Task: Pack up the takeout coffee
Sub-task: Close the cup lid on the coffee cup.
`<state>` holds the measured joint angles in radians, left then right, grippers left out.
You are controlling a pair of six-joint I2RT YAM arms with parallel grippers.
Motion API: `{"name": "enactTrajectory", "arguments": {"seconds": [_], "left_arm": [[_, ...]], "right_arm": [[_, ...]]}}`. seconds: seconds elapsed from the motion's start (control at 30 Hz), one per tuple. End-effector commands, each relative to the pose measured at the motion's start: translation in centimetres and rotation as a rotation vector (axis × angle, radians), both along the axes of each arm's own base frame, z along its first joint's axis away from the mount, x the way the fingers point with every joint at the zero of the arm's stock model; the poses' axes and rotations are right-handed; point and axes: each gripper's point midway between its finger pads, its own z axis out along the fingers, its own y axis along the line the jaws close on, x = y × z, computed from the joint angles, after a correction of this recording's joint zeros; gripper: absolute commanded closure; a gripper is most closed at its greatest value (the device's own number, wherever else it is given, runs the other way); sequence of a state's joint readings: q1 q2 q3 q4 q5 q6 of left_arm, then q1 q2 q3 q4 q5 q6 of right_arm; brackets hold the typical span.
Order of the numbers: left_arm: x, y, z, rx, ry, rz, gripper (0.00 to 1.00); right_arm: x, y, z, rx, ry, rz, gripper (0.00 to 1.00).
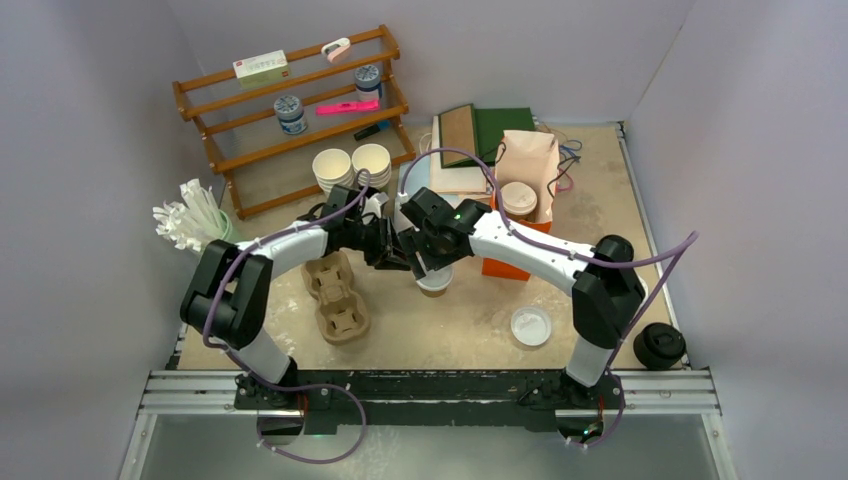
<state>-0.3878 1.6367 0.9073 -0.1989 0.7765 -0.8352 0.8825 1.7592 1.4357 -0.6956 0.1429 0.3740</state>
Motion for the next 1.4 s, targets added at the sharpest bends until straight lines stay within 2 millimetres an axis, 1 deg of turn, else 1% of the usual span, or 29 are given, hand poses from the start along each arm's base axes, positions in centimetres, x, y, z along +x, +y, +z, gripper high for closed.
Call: {"name": "enactTrajectory", "arguments": {"seconds": [0.0, 0.2, 0.33, 0.4, 0.53, 0.7, 0.77, 0.83, 0.9, 0.97, 1.17, 1.3, 1.33, 1.37], "left_arm": [[-0.6, -0.1, -1.8, 0.062, 0.018, -0.022, 0.78], [-1.1, 0.8, -3.2, 0.149, 0.042, -0.035, 0.78], [-1.3, 0.8, -3.3, 0.160, 0.046, -0.047, 0.78], [-1.1, 0.8, -2.8, 0.162, 0.034, -0.041, 0.78], [-0.2, 0.8, -0.2, 0.164, -0.032, -0.015, 0.74], [0.5, 1.2, 2.3, 0.181, -0.091, 0.015, 0.69], [0.7, 1.4, 2.9, 0.192, -0.110, 0.027, 0.67], [0.8, 1.6, 3.1, 0.197, -0.118, 0.035, 0.66], [0.7, 1.6, 2.9, 0.198, -0.115, 0.035, 0.66], [0.7, 1.5, 2.9, 0.195, -0.112, 0.039, 0.65], [1.3, 1.4, 3.6, 0.190, -0.140, 0.047, 0.65], [2.1, 0.9, 4.4, 0.169, -0.185, 0.037, 0.66], [2.4, 0.7, 4.7, 0.156, -0.203, 0.033, 0.67], [2.8, 0.4, 5.2, 0.137, -0.224, 0.027, 0.68]], "right_arm": [[-1.1, -1.4, -2.2, -0.060, 0.055, 0.020, 0.25], [-1.3, -1.6, -2.9, -0.079, 0.067, 0.039, 0.26], [-0.8, -1.5, -2.2, -0.079, 0.041, 0.049, 0.25], [-0.4, -1.3, -1.4, -0.070, 0.018, 0.054, 0.25], [0.6, -0.6, 0.1, -0.039, -0.036, 0.078, 0.25], [1.2, -0.2, 0.5, -0.010, -0.089, 0.124, 0.24], [1.3, -0.2, 0.6, -0.010, -0.104, 0.142, 0.20], [1.5, -0.2, 1.0, -0.012, -0.120, 0.152, 0.12], [1.8, -0.3, 1.7, -0.011, -0.140, 0.151, 0.05], [2.1, -0.2, 2.6, -0.001, -0.162, 0.146, 0.02], [2.3, -0.2, 5.1, 0.036, -0.201, 0.112, 0.01], [2.0, -1.1, 6.1, 0.038, -0.197, 0.028, 0.02], [1.8, -1.3, 6.3, 0.046, -0.189, 0.002, 0.04], [1.6, -1.4, 6.6, 0.061, -0.183, -0.035, 0.09]]}}
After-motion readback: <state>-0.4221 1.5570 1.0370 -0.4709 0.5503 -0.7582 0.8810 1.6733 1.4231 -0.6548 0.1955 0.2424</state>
